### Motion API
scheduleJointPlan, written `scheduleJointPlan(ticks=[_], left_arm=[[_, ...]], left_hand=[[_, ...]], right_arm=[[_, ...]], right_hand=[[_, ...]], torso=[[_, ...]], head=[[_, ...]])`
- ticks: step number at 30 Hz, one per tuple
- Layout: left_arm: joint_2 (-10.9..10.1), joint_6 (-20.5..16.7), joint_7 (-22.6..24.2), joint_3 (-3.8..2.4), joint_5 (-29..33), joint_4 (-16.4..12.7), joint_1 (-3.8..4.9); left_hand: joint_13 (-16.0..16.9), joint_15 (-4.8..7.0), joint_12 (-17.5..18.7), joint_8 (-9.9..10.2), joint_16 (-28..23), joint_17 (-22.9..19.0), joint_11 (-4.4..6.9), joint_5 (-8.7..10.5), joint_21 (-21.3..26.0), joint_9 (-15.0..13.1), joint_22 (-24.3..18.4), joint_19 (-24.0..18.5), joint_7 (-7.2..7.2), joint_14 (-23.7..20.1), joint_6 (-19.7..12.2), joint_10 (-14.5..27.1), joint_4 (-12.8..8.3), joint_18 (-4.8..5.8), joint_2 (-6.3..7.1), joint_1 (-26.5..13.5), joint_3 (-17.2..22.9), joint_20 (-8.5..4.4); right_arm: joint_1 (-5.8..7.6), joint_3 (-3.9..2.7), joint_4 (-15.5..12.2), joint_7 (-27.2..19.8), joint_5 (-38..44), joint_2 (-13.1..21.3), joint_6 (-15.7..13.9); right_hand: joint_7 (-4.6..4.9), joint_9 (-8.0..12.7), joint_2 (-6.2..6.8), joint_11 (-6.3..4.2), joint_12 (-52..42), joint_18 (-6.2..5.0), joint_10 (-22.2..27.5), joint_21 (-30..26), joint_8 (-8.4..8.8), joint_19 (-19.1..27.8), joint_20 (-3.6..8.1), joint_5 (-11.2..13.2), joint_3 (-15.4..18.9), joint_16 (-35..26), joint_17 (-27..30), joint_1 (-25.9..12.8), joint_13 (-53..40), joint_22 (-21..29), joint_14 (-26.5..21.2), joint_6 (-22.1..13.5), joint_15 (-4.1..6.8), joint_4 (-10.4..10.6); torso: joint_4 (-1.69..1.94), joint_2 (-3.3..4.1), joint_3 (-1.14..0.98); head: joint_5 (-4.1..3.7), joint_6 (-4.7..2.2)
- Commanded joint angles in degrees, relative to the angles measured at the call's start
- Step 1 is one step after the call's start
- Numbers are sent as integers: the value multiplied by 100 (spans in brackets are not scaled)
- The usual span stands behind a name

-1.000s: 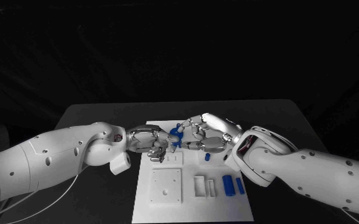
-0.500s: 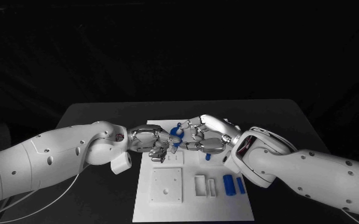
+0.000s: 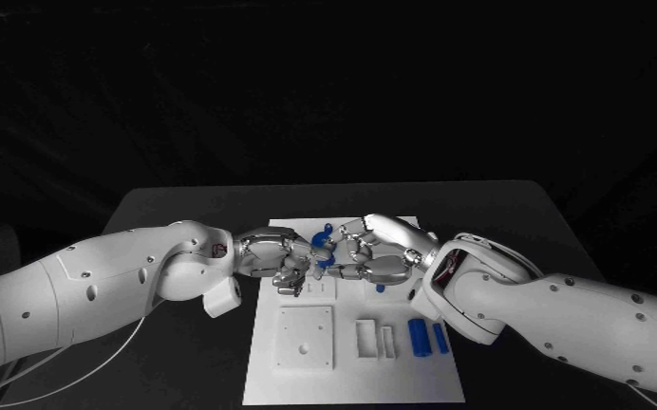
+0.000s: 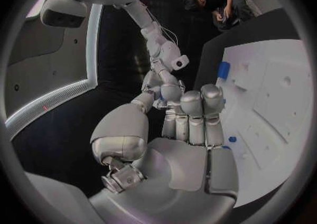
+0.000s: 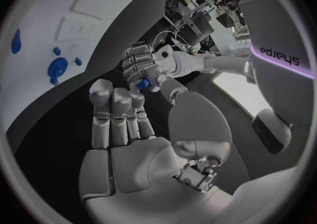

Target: Assemble the parts on the task board

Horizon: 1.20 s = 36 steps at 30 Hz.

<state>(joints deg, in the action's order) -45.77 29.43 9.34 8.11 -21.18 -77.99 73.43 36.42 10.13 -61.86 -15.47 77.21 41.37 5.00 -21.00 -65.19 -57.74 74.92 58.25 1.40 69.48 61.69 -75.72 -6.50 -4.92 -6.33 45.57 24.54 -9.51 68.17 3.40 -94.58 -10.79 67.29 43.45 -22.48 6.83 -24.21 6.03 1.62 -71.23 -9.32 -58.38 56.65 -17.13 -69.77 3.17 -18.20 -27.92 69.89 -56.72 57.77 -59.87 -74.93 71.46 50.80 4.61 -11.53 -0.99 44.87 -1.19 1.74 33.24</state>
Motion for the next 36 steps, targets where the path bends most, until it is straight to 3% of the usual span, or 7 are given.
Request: scheduleJointPlan(ticks=[1, 13, 28, 36], left_arm=[[5, -78, 46, -3, -6, -4, 0], [-1, -161, -9, -2, -51, 38, 0], [-4, -266, -33, -2, -52, 88, 1], [4, -245, -76, 0, -52, 80, 1]], left_hand=[[7, 88, -30, 29, 19, 7, 0, -27, 10, -7, 85, -28, 4, -55, 29, 58, -867, -76, -137, 185, 855, -535], [7, 88, -31, 33, 19, 8, 0, -28, 9, -8, 84, -28, 4, -56, 31, 59, -865, -76, -130, 186, 854, -536], [8, 89, -32, 39, 21, 8, 1, -31, 8, -10, 83, -28, 4, -56, 37, 60, -860, -75, -127, 189, 854, -537], [8, 89, -33, 43, 21, 8, 1, -33, 8, -11, 82, -28, 3, -57, 40, 60, -855, -75, -128, 188, 854, -537]], right_arm=[[-5, 4, -12, -82, 15, -6, 76], [-5, 7, -15, -115, 15, 3, -46], [-5, 25, -54, -57, 52, 2, 63], [-5, 38, -37, 16, 126, -30, -19]], right_hand=[[69, -20, -70, -52, -28, -568, -11, 40, -49, 15, 18, 46, -55, 38, -9, -17, 5, -117, 11, 194, 53, 5], [-53, -87, -107, -170, -21, -568, -17, 76, -203, 18, 34, 133, -212, 34, -18, -48, 8, -110, 15, 531, 164, 44], [-76, -90, -1, -192, -22, -568, -28, 100, -209, 13, 44, 98, -195, 36, -26, -108, 6, -111, 18, 579, 188, 10], [-76, -89, 15, -193, -20, -568, -27, 104, -206, 16, 46, 87, -174, 35, -28, -126, 6, -111, 16, 581, 189, -8]], torso=[[2, 1, -3], [-3, 1, -8], [-3, 0, -3], [0, 0, -2]], head=[[2, 1], [5, 15], [0, 26], [0, 23]])
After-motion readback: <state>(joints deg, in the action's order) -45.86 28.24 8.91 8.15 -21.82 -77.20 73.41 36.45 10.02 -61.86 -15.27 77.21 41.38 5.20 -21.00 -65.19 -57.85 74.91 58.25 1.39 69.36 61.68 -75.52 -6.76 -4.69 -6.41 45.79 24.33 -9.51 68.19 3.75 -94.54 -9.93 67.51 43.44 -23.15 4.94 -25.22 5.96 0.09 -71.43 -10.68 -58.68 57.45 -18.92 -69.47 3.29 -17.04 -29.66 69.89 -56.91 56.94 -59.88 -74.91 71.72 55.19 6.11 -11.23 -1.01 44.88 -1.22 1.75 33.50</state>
